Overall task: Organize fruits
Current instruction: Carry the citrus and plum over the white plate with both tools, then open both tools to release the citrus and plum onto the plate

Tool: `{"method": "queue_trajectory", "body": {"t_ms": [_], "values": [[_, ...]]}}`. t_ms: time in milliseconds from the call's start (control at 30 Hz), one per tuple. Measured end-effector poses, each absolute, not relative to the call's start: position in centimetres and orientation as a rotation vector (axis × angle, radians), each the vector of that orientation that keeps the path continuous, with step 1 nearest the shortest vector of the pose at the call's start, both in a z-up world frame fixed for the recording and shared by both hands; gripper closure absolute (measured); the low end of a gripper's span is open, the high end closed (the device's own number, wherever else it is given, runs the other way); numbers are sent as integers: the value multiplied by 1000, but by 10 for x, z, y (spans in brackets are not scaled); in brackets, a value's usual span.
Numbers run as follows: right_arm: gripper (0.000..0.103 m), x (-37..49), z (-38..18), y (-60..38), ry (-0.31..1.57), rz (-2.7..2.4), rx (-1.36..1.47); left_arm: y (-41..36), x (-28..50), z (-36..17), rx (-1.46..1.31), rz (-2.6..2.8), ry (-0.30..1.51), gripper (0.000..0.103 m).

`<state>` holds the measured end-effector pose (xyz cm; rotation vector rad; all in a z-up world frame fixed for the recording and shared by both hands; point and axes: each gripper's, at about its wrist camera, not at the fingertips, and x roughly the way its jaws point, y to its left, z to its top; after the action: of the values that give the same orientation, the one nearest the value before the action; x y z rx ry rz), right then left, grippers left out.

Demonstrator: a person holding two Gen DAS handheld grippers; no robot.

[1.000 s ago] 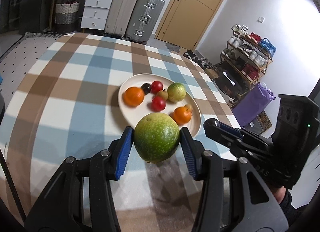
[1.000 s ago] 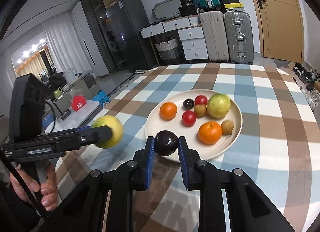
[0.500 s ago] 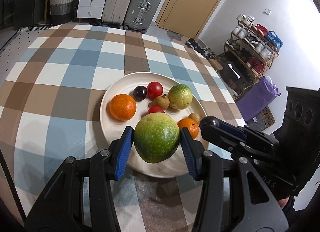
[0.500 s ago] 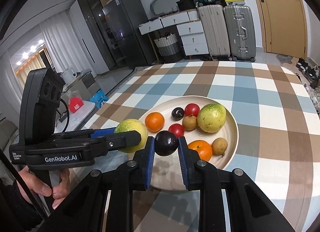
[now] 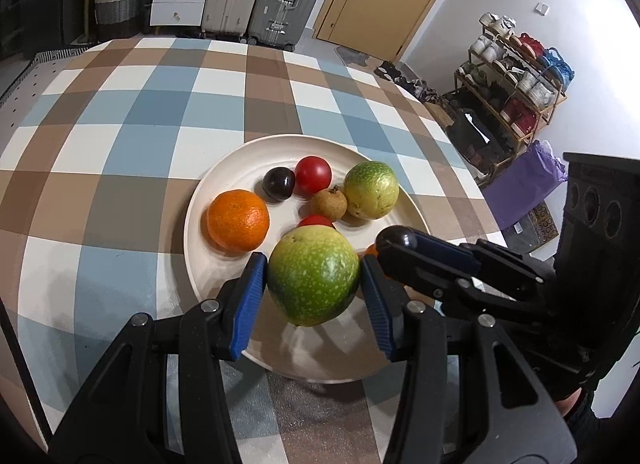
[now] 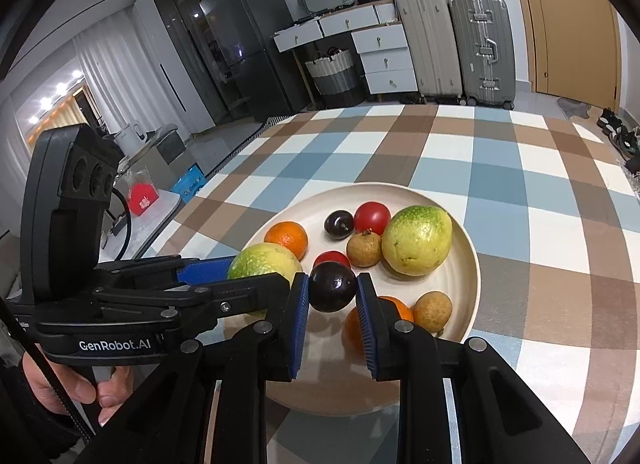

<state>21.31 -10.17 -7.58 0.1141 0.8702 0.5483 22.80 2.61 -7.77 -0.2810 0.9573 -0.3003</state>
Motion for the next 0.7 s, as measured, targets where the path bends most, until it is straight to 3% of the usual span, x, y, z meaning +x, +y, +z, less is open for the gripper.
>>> {"method": "queue_trajectory", "body": {"t_ms": [167, 300, 700], "values": [[78, 221, -83, -102, 894, 551, 138, 28, 233, -82, -302, -302, 968, 58], [60, 221, -83, -107, 881, 526, 163, 32, 232, -78, -323, -327, 946, 58], [56, 193, -64, -119, 799, 530, 186, 31, 208, -56, -289, -308, 891, 57]]}}
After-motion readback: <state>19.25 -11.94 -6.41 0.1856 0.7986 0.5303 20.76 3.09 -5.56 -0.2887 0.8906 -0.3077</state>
